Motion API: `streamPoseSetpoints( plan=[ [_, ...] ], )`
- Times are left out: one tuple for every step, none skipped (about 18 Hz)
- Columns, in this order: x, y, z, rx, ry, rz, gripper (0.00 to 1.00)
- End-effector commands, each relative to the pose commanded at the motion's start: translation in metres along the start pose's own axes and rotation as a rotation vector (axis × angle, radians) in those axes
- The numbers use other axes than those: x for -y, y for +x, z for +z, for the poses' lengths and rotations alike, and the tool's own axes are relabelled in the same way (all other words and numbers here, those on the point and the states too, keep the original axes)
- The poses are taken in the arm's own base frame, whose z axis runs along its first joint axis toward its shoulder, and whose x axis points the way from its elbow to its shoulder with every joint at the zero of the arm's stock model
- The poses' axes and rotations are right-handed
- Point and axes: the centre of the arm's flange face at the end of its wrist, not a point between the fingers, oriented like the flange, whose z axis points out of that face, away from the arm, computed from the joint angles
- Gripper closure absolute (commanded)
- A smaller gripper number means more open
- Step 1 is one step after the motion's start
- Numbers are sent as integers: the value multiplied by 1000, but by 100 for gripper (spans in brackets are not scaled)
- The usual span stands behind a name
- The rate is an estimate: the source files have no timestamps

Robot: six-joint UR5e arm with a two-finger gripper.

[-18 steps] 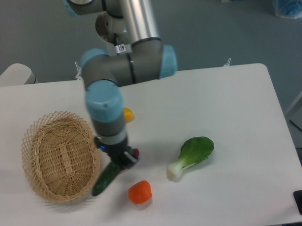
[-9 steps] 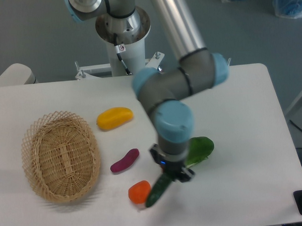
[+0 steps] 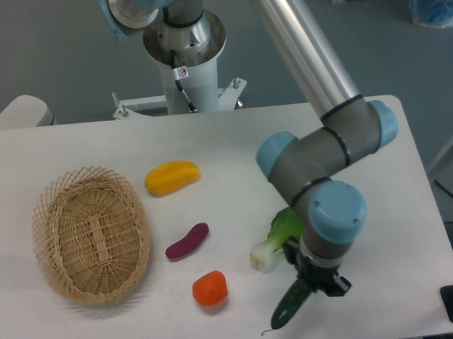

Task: Pick up the cucumber from the basket
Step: 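Carry the held cucumber beside the bok choy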

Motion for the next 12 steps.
streamPoseSetpoints(
  plan=[
    [0, -1, 0, 0, 0, 0, 84],
    [0, -1, 1, -4, -1, 0, 84],
    [0, -1, 1, -4, -3, 0, 84],
    [0, -1, 1, -4, -3, 0, 83],
    [0, -1, 2, -6, -3, 0, 83],
    [0, -1, 2, -4, -3, 0, 83],
    [0, -1, 3, -5, -4, 0, 83],
    [0, -1, 3, -5, -4, 0, 83],
    [1, -1, 3, -5, -6, 1, 83],
    [2, 0, 2, -4, -5, 3, 83],
    [2, 0, 1, -2, -7, 3, 83],
    [3, 0, 2, -2, -7, 5, 83]
  ],
)
